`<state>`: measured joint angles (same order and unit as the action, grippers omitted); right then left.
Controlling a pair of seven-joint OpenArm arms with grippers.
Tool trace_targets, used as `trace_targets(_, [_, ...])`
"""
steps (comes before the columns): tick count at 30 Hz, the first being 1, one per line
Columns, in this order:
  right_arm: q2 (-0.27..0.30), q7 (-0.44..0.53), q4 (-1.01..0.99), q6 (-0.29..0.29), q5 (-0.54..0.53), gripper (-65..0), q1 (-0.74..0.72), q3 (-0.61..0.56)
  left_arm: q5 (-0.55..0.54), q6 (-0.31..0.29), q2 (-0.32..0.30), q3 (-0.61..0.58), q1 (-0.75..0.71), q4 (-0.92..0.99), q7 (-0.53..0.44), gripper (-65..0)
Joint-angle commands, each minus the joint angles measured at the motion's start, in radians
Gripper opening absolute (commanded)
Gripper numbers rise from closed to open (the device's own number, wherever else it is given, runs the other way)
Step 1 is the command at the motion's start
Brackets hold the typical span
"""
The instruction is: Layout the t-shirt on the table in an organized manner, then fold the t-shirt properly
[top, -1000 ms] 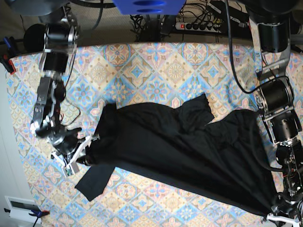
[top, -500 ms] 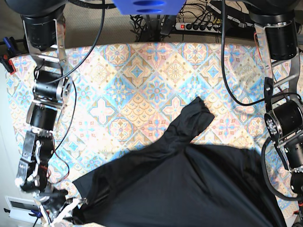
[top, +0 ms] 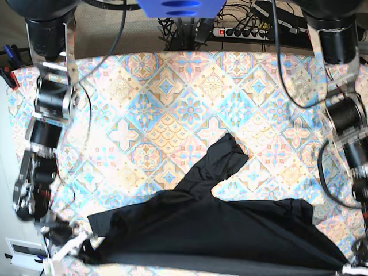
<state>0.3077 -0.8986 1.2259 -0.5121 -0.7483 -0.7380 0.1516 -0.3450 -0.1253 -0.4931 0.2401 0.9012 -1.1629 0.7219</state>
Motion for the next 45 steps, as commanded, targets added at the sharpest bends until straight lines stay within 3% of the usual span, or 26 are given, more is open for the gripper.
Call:
trace_targets(1, [0.012, 0.034, 0.048, -0.015, -0.053, -65.0, -0.007, 0.003, -0.010, -0.001, -0.008, 0.015, -0.015, -0.075, -0.002, -65.0])
trace_targets(11, [0.037, -0.043, 0.340, -0.015, -0.078, -65.0, 0.352, 0.004, -0.018, -0.001, -0.003, 0.158, -0.409, -0.412, 0.172, -65.0])
trace_targets(22, [0.066, -0.052, 0.604, -0.015, -0.086, -65.0, 0.771, 0.001, -0.012, -0.001, -0.005, 0.180, -0.839, -0.535, 0.179, -65.0])
trace_targets(26, [0.066, -0.106, 0.613, -0.013, -0.081, -65.0, 0.863, 0.003, -0.009, -0.001, -0.002, 0.180, -0.948, -0.533, 0.176, -65.0])
trace_targets(30, [0.064, -0.119, 0.610, -0.013, 0.026, -65.0, 0.909, -0.004, -0.004, -0.001, 0.018, 0.178, -1.017, -0.530, 0.179, -64.7])
trace_targets(37, [0.057, -0.121, 0.607, -0.012, 0.358, -64.0, 0.908, -0.008, -0.004, 0.000, 0.014, 0.172, -1.035, -0.375, 0.179, -56.4])
trace_targets(41, [0.057, -0.141, 0.608, -0.012, 0.436, -54.5, 0.911, -0.054, -0.007, 0.000, 0.000, 0.172, -1.035, -0.331, 0.179, -48.3])
trace_targets(45, [0.057, -0.167, 0.631, -0.012, 0.450, -46.7, 0.915, -0.059, -0.019, 0.000, 0.000, 0.180, -1.035, -0.337, 0.179, -42.3])
